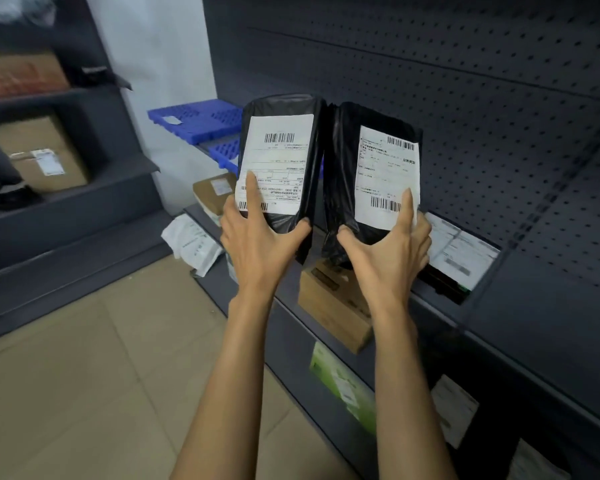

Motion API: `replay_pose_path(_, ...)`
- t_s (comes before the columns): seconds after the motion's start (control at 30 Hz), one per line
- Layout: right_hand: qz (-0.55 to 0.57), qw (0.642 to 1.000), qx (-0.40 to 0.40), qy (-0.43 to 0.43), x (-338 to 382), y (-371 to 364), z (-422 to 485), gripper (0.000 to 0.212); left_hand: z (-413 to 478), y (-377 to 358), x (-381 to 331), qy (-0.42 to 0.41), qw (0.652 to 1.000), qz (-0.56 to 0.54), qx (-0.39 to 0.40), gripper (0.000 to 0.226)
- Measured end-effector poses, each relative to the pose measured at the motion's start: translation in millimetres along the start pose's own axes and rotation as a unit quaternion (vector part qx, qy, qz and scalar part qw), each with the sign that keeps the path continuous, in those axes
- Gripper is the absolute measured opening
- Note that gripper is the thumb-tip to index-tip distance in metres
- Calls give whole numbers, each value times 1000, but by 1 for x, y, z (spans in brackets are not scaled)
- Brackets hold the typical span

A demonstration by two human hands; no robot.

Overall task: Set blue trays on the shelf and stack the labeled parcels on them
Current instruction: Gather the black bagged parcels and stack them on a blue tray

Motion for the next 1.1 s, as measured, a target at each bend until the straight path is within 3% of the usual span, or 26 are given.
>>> replay_pose_path(0.47, 19, 995, 68, 72, 143, -218, 52, 108, 192, 77, 149, 37, 997, 30, -54, 104)
replay_pose_path(0.7, 17, 992, 85, 93, 189, -338, 131, 108, 322, 57, 203, 56, 996, 38, -54, 103)
replay_pose_path(1.1, -6, 995, 84, 44, 236, -485, 266, 107, 528, 1, 243, 34, 998, 59, 5, 102)
Point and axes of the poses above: each hand's wrist, its own z-axis towards the middle knuckle, its own y-axis out of the back of the hand, x = y × z, the point moved 3 cm from there along z, towards the middle knuckle, and after that the axes turned 2 degrees about x, right-handed, at the moved point
